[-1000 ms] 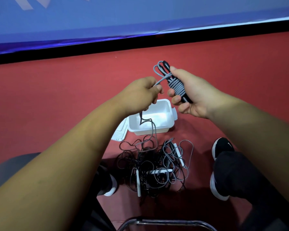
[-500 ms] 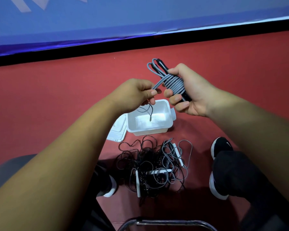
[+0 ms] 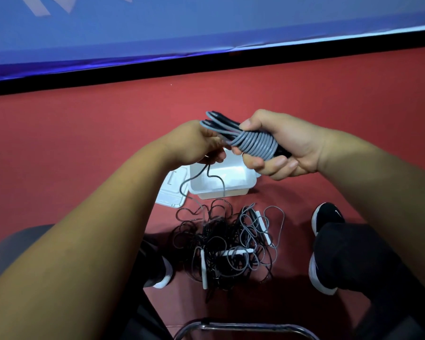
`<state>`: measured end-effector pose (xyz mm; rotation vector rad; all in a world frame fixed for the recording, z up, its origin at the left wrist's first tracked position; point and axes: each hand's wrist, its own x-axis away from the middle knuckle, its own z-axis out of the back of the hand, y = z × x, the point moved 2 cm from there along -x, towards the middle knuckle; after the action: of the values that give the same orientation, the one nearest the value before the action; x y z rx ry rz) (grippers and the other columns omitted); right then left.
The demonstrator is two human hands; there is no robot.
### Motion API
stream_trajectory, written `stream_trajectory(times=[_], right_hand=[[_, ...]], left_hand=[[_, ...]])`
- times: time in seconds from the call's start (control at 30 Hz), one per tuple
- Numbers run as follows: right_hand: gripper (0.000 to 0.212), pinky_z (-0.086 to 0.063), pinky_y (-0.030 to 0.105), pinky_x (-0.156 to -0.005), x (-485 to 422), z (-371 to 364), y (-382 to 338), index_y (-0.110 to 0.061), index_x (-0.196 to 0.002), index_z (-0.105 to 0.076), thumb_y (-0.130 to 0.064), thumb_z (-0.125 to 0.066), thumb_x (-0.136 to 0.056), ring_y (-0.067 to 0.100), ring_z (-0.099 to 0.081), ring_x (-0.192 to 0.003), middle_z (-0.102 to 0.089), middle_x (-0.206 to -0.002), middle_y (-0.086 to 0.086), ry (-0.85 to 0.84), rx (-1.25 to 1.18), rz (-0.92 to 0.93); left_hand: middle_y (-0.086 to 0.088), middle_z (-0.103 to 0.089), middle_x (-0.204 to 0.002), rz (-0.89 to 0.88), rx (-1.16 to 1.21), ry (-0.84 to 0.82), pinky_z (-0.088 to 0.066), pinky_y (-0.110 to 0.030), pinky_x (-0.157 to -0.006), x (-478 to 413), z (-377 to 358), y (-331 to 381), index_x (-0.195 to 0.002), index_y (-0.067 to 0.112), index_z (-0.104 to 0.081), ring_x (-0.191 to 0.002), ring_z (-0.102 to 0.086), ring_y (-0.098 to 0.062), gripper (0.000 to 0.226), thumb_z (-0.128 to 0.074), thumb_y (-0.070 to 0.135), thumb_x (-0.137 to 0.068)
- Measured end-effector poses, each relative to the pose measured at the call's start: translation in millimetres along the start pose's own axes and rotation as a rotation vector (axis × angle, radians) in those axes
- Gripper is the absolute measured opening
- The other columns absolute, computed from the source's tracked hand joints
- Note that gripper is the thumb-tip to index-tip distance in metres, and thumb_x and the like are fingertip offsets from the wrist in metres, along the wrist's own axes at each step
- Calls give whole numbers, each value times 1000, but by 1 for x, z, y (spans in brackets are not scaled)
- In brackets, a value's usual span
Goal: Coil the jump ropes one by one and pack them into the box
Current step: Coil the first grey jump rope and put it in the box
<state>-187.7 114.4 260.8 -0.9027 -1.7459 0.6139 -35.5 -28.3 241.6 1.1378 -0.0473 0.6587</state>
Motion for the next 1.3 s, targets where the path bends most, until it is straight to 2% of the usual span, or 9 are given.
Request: stream_trajectory(times=[0.17, 0.27, 0.3, 0.4, 0.47, 0.77, 0.97, 1.13, 1.3], right_hand=[[49, -13, 13, -37, 8, -5, 4, -7, -110, -79, -44, -49, -94, 5, -30, -32, -61, -68, 13, -192, 137, -182], [69, -8, 16, -37, 12, -10, 9, -17, -63, -81, -40, -35, -108, 3, -30, -27, -58, -49, 1, -151, 287, -286], [70, -10, 15, -36, 11, -11, 10, -19, -61, -80, -41, -35, -111, 4, -32, -29, -58, -50, 1, -124, 321, -294], [38, -24, 13, -36, -3, -2, 17, -19, -106, -80, -46, -54, -108, 11, -40, -43, -62, -75, 10, 6, 336, -271], [45, -31, 16, -38, -11, 8, 20, -10, -128, -68, -49, -58, -106, 14, -47, -49, -67, -81, 11, 147, 326, -252], [44, -59, 29, -63, -24, 20, 16, -18, -120, -62, -57, -48, -109, 15, -74, -74, -82, -104, 7, 518, 145, -91], [36, -34, 19, -43, -28, 19, 15, -19, -109, -64, -55, -58, -105, 10, -56, -57, -69, -83, 0, 539, -69, -9], [49, -21, 19, -45, -23, 7, 15, -23, -102, -65, -71, -65, -93, 10, -49, -55, -63, -81, 0, 499, -38, 58], [50, -19, 20, -45, -23, 10, 14, -23, -104, -66, -70, -69, -89, 10, -46, -53, -62, -79, -3, 546, -69, 67]], left_hand=[[-14, -79, -102, -70, 80, -26, -61, -35, -87, 4, 5, 10, -109, 7, -78, -89, -72, -19, 18, -63, 1, -99], [-14, -78, -96, -78, 184, -9, -61, -27, -81, 4, 1, 17, -110, 1, -77, -83, -72, -16, 15, -67, 3, -98], [-16, -77, -95, -86, 194, 8, -61, -27, -81, 4, 1, 19, -109, 1, -77, -83, -71, -16, 15, -68, 2, -97], [-14, -79, -99, -143, 81, 86, -62, -30, -90, 6, 4, 22, -105, 6, -80, -86, -72, -18, 12, -73, 3, -95], [-3, -81, -97, -188, -116, 166, -60, -28, -91, 4, 8, 22, -102, 15, -82, -91, -74, -16, 13, -75, 9, -94], [3, -61, -89, -405, -671, 199, -33, -26, -72, 1, 4, 22, -122, 23, -78, -83, -56, -18, 29, -72, 12, -96], [0, -76, -86, -151, -522, 216, -50, -29, -72, -2, -3, 13, -103, 19, -79, -79, -68, -15, 18, -83, 14, -86], [-1, -75, -72, -26, -405, 199, -59, -28, -67, -4, -6, 8, -85, 13, -75, -64, -71, -13, 9, -81, 19, -90], [-18, -77, -83, 91, -143, 140, -65, -37, -63, -3, -16, 10, -98, 2, -73, -58, -69, -23, 19, -61, 16, -105]])
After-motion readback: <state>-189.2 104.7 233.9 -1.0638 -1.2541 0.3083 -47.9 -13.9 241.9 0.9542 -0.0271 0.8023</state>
